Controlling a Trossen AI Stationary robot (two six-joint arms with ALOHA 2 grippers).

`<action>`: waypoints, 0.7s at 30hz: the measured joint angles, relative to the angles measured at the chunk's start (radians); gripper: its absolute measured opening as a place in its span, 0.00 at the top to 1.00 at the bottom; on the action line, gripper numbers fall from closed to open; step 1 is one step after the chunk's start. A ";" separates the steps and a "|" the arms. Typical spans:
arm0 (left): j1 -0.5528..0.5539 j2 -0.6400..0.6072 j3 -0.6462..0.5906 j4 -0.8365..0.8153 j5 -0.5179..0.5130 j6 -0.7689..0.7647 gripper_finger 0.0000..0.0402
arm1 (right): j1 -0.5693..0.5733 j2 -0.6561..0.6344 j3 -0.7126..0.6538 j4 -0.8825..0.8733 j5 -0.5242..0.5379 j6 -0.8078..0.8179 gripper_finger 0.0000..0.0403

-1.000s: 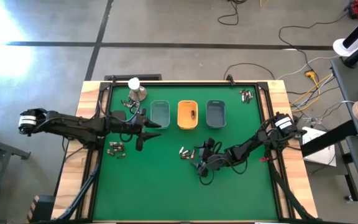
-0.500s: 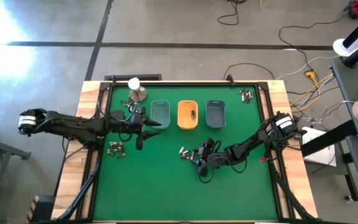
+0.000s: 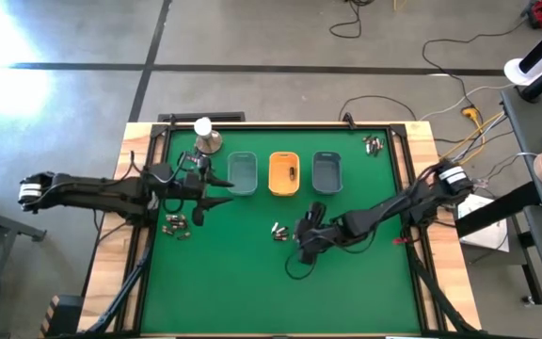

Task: Sort batteries
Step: Put the large black battery into the yellow bin

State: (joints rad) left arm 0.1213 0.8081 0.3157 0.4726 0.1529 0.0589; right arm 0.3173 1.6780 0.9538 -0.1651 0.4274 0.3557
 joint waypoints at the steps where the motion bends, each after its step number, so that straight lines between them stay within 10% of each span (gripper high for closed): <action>1: 0.003 -0.012 0.000 -0.013 0.005 0.010 0.61 | -0.009 -0.011 0.037 -0.063 0.003 -0.023 0.44; 21: 0.069 -0.084 0.000 -0.143 0.007 0.114 0.61 | -0.458 0.256 0.723 -0.709 -0.275 -0.410 0.44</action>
State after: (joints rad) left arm 0.1902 0.7240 0.3157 0.3294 0.1596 0.1725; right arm -0.1404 1.9345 1.6770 -0.8736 0.1528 -0.0541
